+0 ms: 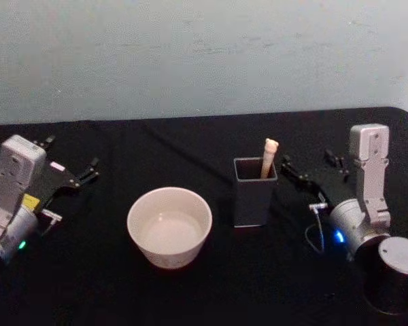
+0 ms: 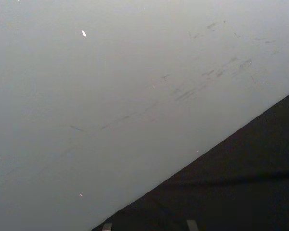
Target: Pick up the stirring spoon with one hand, stir inside the cup, then place it back in its original position.
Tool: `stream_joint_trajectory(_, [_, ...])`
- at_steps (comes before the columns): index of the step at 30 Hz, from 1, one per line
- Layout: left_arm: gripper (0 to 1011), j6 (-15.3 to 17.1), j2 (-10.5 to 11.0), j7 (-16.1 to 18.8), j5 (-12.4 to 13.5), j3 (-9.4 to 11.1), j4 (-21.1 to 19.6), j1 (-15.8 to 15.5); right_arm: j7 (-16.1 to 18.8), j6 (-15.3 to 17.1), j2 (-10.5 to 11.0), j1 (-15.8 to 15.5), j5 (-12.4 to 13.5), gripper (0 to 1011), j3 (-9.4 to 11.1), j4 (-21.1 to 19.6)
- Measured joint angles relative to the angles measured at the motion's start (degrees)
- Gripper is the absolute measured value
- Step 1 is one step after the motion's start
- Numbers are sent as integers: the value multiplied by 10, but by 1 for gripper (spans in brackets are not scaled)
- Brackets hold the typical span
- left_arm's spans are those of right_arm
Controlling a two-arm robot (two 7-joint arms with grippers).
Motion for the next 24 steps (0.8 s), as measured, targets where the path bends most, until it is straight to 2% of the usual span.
stream_joint_trajectory(7, [1001,0,0,0,0,0,0,0,0,4,-8,1,-13,1002,3,18])
stream_joint_trajectory(24, [1001,0,0,0,0,0,0,0,0,4,-7,0,-12,1002,2,17])
